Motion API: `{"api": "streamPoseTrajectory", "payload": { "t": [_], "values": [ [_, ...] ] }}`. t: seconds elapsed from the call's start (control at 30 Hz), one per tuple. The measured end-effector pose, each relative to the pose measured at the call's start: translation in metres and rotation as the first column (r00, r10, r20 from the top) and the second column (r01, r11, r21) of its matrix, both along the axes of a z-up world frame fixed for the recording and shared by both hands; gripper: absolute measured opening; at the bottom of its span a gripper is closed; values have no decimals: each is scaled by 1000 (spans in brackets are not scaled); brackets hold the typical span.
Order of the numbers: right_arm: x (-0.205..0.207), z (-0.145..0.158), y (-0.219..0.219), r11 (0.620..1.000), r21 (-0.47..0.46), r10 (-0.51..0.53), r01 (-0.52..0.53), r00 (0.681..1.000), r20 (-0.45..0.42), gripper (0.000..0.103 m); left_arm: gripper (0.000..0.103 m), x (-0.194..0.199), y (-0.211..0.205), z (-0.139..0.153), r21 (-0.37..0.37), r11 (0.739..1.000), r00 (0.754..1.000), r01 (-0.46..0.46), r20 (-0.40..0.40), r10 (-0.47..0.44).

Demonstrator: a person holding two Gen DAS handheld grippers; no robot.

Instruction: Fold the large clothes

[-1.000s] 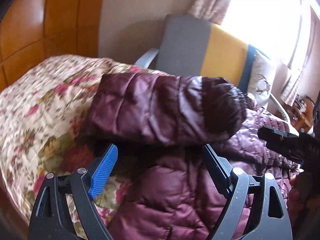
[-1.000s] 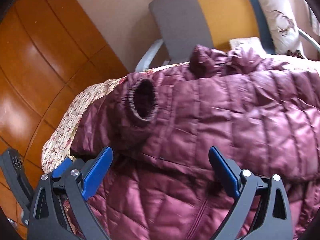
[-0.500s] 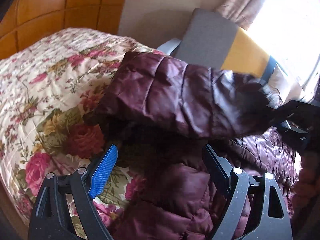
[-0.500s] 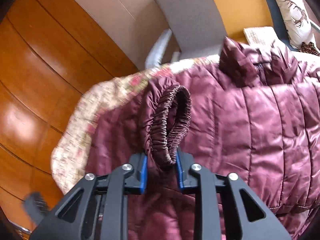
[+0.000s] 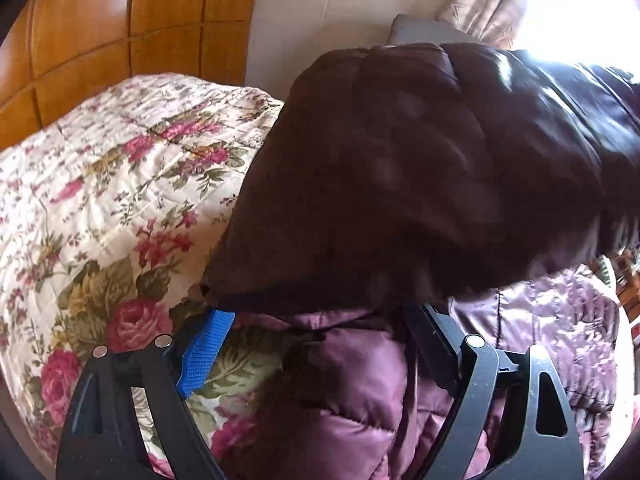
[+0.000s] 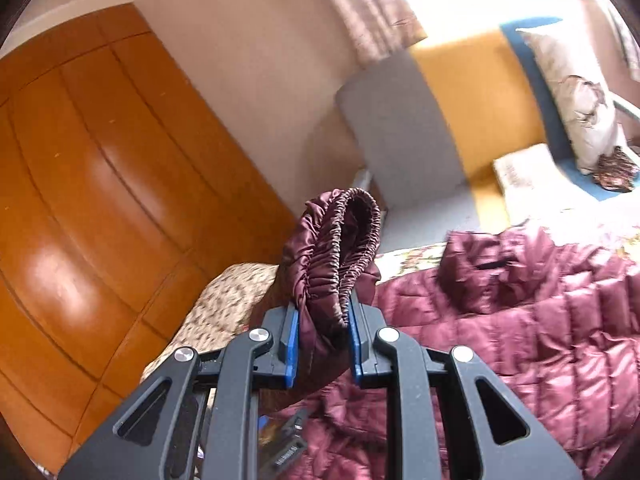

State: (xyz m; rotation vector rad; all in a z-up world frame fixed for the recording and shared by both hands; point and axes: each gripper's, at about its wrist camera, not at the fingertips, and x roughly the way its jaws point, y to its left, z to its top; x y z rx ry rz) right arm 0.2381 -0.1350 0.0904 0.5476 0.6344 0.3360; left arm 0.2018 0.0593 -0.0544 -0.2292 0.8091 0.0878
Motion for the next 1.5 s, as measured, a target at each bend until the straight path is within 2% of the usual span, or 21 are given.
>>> {"api": "streamPoseTrajectory", "payload": {
  "t": [0.1,0.17,0.33,0.47,0.6,0.63,0.77,0.83,0.93,0.97,1.13,1.23,1.33,1.5],
  "values": [
    [3,-10,-18,999,22,-41,42,999,-15,19,85,-9,-13,1,43,997,998,63,0,-63],
    [6,-15,-26,998,21,-61,62,998,-29,19,85,-23,-13,3,4,995,995,102,4,-102],
    [-1,-4,-30,998,33,-54,54,999,-1,19,85,-60,14,-3,-83,996,1000,-15,12,16],
    [-3,1,-28,999,28,-43,42,999,22,18,85,-40,23,-12,-129,991,997,-48,-66,39],
    [-9,4,-37,997,23,-71,70,997,41,18,85,-13,16,-10,-88,995,994,-52,-98,44],
    [-12,5,-43,996,27,-87,86,995,44,18,84,-6,14,-12,-57,996,993,-69,-104,63],
    [-19,-1,-65,988,17,-155,154,988,25,18,73,4,25,-26,-75,990,984,-120,-143,109],
    [-24,-11,-78,982,3,-187,187,982,0,18,72,6,32,-32,-110,985,980,-135,-162,116],
    [-34,-32,-92,970,-29,-243,241,968,-56,18,68,6,28,-33,-82,987,980,-138,-155,124],
    [-37,-41,-96,967,-34,-256,254,964,-77,17,62,6,26,-32,-78,988,982,-130,-149,118],
    [-56,-95,-117,942,-85,-337,326,922,-191,17,47,6,12,-26,-21,998,989,-66,-133,62],
    [-69,-122,-129,923,-120,-385,366,888,-253,16,43,4,2,-24,30,999,991,-36,-128,40],
    [-78,-141,-135,911,-148,-413,386,866,-283,16,43,4,-2,-27,47,999,990,-26,-137,32],
    [-83,-152,-139,909,-153,-417,388,857,-303,16,43,2,2,-26,15,1000,988,-5,-152,7]
  ]
}}
